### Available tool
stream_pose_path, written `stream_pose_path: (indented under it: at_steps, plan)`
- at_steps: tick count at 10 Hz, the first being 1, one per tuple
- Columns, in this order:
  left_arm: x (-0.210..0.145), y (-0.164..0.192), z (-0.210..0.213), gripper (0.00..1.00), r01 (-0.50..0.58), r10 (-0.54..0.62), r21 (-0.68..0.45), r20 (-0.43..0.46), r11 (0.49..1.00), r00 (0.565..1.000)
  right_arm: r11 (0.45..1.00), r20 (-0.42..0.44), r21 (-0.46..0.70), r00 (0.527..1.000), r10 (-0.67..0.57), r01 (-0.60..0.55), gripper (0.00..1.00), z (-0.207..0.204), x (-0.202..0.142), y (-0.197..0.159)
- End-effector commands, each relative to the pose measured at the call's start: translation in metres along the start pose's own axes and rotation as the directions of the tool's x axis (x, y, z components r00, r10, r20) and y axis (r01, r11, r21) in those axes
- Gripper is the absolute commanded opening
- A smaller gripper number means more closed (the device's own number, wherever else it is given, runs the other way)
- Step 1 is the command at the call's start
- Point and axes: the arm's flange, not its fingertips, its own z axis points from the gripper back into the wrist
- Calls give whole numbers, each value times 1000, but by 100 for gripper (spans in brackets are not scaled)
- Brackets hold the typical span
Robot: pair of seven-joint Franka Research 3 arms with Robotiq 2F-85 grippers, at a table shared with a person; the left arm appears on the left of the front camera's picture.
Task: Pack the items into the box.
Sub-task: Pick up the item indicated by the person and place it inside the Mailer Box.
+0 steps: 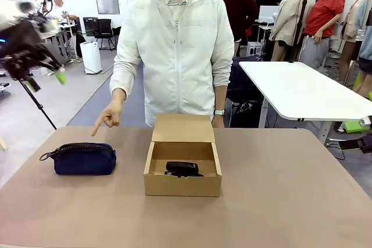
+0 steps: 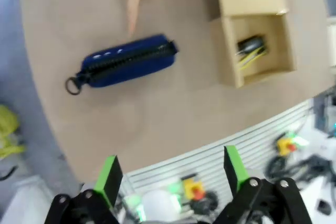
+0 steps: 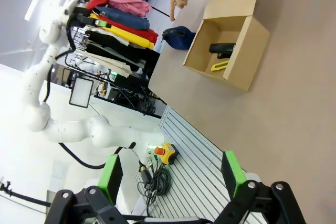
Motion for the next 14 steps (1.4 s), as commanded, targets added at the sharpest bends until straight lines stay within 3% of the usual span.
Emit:
stream_pose_path:
  at_steps: [1,2,3,5,6,7,12,13,14]
  plan:
    - [23,-3,-37,100,165,-70,392,-246,905,967,1000,-4,3,1000,-15,15,100,2,1,4]
    - [31,-13,-68,100,121,8,490,-254,863,967,1000,-4,3,1000,-15,15,100,2,1,4]
    - [34,-13,-94,100,47,74,530,-205,847,976,1000,-4,3,1000,-15,15,100,2,1,4]
    - [37,0,-123,100,-127,169,418,-66,899,983,1000,-4,3,1000,-15,15,100,2,1,4]
    - [37,0,-131,100,-139,157,279,-43,950,987,1000,-4,3,1000,-15,15,100,2,1,4]
    - [42,-5,-125,100,-26,115,487,-153,873,982,1000,-4,3,1000,-15,15,100,2,1,4]
    - [42,-7,-129,100,-43,126,471,-146,881,981,1000,-4,3,1000,-15,15,100,2,1,4]
    - [49,-8,-137,100,382,-302,297,-281,875,911,1000,-4,3,1000,-15,15,100,2,1,4]
    - [60,-1,-146,100,627,-582,95,-285,774,762,1000,-4,3,1000,-15,15,100,2,1,4]
